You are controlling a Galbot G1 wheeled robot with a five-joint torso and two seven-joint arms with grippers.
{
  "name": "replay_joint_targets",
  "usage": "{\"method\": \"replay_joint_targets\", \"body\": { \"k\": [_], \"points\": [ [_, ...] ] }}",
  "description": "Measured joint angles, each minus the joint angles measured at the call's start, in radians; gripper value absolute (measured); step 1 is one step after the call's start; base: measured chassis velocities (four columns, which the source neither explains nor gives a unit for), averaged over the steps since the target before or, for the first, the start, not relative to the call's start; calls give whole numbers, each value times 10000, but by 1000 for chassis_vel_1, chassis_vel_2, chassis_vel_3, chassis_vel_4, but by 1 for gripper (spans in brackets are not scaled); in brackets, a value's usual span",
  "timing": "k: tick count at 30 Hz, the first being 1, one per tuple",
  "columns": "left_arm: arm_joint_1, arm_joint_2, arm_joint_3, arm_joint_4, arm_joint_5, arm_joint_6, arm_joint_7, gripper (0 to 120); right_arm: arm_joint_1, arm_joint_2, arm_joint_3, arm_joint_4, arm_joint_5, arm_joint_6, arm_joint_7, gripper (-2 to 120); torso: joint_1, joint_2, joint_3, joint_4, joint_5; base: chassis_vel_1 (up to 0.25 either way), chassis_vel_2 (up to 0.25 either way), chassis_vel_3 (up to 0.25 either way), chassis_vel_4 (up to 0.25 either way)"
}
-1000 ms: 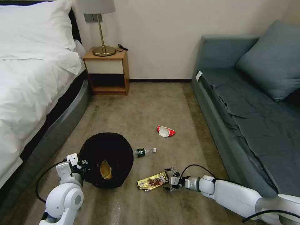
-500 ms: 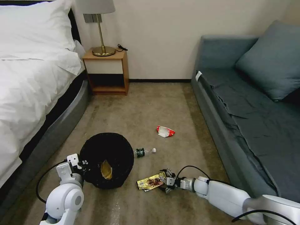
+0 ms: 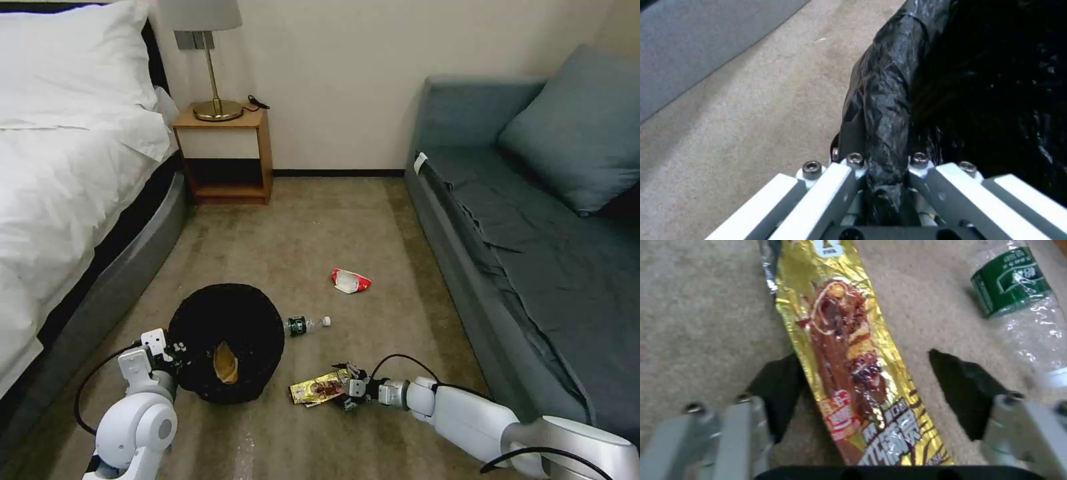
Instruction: Pick up the trash bin, then pick up the garbage on the floor and place it into the trash bin.
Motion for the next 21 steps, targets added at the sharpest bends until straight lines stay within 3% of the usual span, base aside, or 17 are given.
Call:
{"method": "replay_joint_targets", "body": {
  "k": [3,6,8,11,17,21],
  "points": [
    [17,-7,8,-17,4,-4,6,3,-9,49,46,-5,-22,9,-22,63,0,-1,1,1,10,0,0,0,0],
    [27,-37,6,-35,44,-11,1,3,44,-101,112,115,-51,36,-15,37,1,-4,2,3,9,0,0,0,0],
    [32,-44,7,-43,48,-14,2,3,56,-133,135,115,-49,43,0,34,1,-4,2,-1,5,0,0,0,0],
    [45,-44,0,-49,53,-21,4,3,60,-286,197,255,-28,94,18,19,2,-4,3,-3,5,0,0,0,0],
    [-7,-53,8,-26,55,-29,2,3,68,-485,340,455,53,282,68,0,2,-4,2,-3,0,0,0,0,0],
    [-36,-59,16,-4,56,-33,2,3,49,-575,536,600,71,434,123,0,1,-4,2,-2,4,0,0,0,0]
  ]
}}
